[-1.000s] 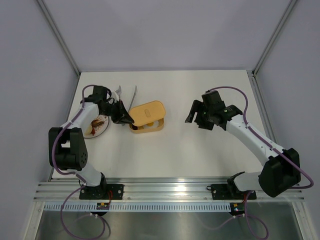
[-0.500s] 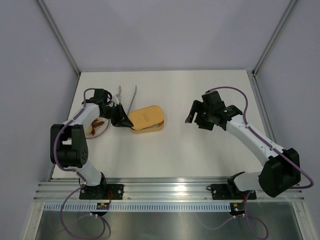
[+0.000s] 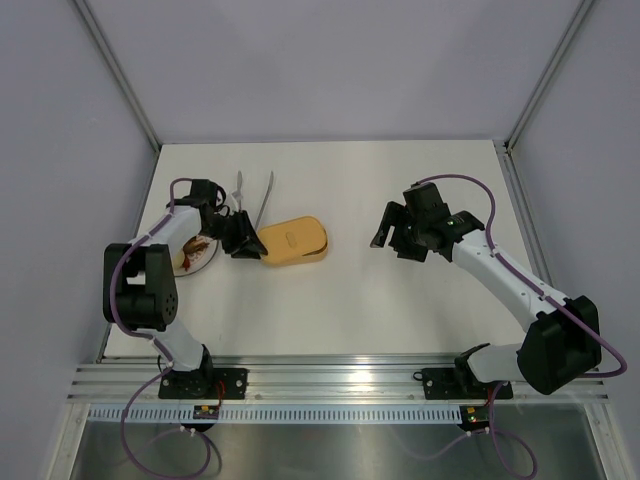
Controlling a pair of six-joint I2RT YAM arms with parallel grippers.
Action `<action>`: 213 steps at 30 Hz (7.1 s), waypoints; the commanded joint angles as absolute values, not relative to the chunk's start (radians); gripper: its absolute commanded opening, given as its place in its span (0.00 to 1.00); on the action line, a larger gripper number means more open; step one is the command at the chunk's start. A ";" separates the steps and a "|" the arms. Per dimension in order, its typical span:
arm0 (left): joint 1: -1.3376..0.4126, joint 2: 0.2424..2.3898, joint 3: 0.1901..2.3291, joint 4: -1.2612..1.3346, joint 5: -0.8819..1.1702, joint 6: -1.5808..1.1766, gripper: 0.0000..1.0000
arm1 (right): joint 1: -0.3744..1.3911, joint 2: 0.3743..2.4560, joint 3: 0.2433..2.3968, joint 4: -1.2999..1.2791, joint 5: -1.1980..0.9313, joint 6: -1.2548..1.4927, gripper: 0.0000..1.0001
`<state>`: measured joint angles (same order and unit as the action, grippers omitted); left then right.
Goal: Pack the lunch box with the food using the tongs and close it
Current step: Close the box lid on the packing box.
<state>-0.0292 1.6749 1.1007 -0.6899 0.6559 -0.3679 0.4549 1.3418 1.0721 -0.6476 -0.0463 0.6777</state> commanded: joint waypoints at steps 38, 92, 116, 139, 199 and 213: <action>-0.035 1.508 1.032 -0.617 0.152 -0.606 0.00 | 0.626 2.131 1.821 -0.726 -0.087 0.465 0.68; -0.061 1.560 1.055 -0.549 0.206 -0.577 0.00 | 0.649 2.045 1.733 -0.736 -0.158 0.502 0.00; -0.190 1.526 1.124 -0.578 0.224 -0.575 0.00 | 0.649 2.114 1.786 -0.767 -0.160 0.477 0.21; -0.213 1.548 1.144 -0.574 0.215 -0.568 0.00 | 0.701 2.058 1.888 -0.799 -0.043 0.460 0.15; -0.230 1.589 1.104 -0.586 0.178 -0.526 0.00 | 0.747 2.023 1.867 -0.739 0.060 0.427 0.36; -0.255 1.490 1.158 -0.624 0.074 -0.514 0.15 | 0.790 2.184 1.973 -0.772 0.095 0.408 0.38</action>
<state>-0.2535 1.5352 1.1202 -0.6209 0.1234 -0.5270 0.7799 2.1330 1.9377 -0.7609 0.0681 0.4217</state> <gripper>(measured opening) 0.147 0.383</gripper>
